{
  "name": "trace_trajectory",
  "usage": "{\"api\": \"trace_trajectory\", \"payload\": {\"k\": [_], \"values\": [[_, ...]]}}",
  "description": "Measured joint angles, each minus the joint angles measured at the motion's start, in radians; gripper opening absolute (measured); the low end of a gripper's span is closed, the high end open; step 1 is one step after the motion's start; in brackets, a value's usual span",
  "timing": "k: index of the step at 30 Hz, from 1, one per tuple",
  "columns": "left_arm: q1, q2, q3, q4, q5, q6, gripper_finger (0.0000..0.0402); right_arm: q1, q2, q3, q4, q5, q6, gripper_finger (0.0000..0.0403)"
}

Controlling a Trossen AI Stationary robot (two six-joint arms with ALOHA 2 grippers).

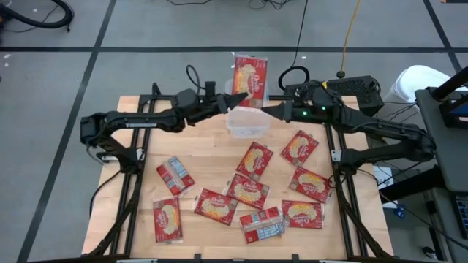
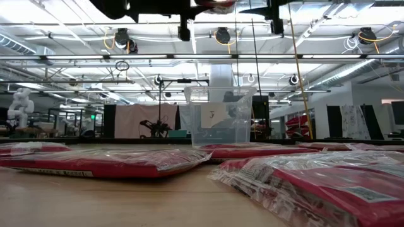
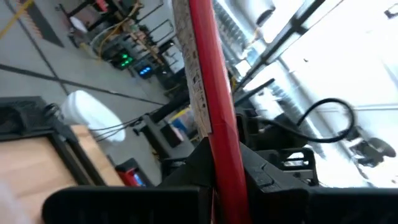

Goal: Sort popcorn bags into baskets
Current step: Put the red popcorn bag into the transparent container

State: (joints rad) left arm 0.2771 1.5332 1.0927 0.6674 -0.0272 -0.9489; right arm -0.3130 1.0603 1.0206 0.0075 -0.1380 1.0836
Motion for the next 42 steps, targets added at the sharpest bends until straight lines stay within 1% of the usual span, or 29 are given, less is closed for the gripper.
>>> {"api": "trace_trajectory", "payload": {"k": [4, 8, 13, 17, 20, 24, 26, 29, 33, 38, 40, 42], "values": [[0.003, 0.007, 0.000, -0.006, -0.035, 0.006, 0.0030, -0.042, 0.028, 0.000, 0.113, -0.072, 0.054, 0.0189], [0.013, 0.005, 0.000, -0.006, -0.054, 0.036, 0.0030, -0.078, 0.073, 0.000, 0.161, -0.068, 0.107, 0.0185], [0.018, 0.005, 0.000, 0.049, -0.055, 0.057, 0.0030, -0.107, 0.142, 0.000, 0.230, -0.071, 0.135, 0.0160], [0.020, 0.006, 0.000, 0.035, -0.057, 0.095, 0.0030, -0.113, 0.189, 0.001, 0.290, -0.070, 0.135, 0.0123], [0.020, 0.006, 0.000, 0.036, -0.057, 0.126, 0.0031, -0.113, 0.208, 0.001, 0.328, -0.073, 0.122, 0.0081], [0.023, 0.006, -0.001, 0.021, -0.058, 0.136, 0.0033, -0.113, 0.212, 0.001, 0.321, -0.073, 0.080, 0.0017], [0.025, 0.006, 0.000, -0.001, -0.053, 0.139, 0.0041, -0.121, 0.209, 0.001, 0.311, -0.075, 0.060, 0.0007], [0.036, 0.005, -0.001, -0.046, -0.027, 0.134, 0.0071, -0.144, 0.197, 0.001, 0.272, -0.078, 0.065, 0.0011], [0.058, -0.008, -0.001, -0.099, 0.025, 0.121, 0.0135, -0.188, 0.155, 0.001, 0.201, -0.076, 0.054, 0.0002], [0.091, -0.050, 0.000, -0.223, 0.025, 0.110, 0.0210, -0.241, 0.108, 0.000, 0.104, -0.086, 0.022, 0.0000], [0.110, -0.057, 0.000, -0.274, 0.018, 0.110, 0.0229, -0.259, 0.099, 0.001, 0.071, -0.100, 0.013, 0.0000], [0.126, -0.058, 0.000, -0.286, 0.036, 0.129, 0.0232, -0.269, 0.098, 0.001, 0.040, -0.103, 0.000, 0.0000]]}}
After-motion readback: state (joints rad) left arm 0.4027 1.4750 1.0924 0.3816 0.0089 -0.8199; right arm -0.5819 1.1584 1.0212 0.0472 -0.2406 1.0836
